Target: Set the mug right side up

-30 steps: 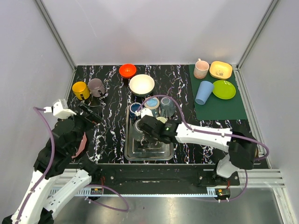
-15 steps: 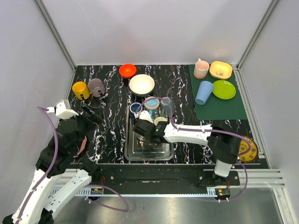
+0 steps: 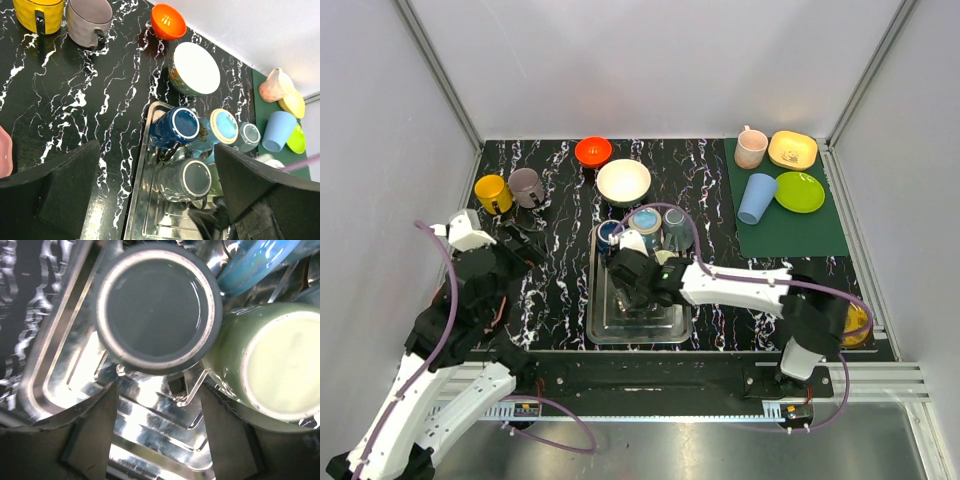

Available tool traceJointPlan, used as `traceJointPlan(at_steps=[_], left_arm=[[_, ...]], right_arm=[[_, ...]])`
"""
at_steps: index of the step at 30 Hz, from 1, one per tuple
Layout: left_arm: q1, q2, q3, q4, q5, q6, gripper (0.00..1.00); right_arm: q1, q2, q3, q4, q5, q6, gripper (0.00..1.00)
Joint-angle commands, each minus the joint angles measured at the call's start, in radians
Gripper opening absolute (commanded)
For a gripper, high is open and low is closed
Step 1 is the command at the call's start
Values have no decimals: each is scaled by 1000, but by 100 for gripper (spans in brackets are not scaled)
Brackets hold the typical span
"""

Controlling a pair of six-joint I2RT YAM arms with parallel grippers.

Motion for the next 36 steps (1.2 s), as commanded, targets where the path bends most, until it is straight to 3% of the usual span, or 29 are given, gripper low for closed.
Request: traceJointPlan(at_steps=[1,6,10,13,17,23,36], left_arm=[[4,59,-20,75,-46,40,99],[66,235,-3,170,-42,87,99],[306,435,36,248,144,118,99],[404,636,99,299,256,181,98],[447,899,209,394,346,230,88],[468,1167,378,411,301,251,81],[524,1420,579,404,228,287,67]], right_arm=[[25,-189,11,107,-87,-64,73],[56,-433,63,119,-185,-103,80],[54,-585,66,64,-32,-179,82],[54,-681,24,35,91,-218,82],[53,-760,-52,45,157,-222,82],[50,-832,-92,52,189,-238,83],[48,-903,-142,41,270,-295,83]])
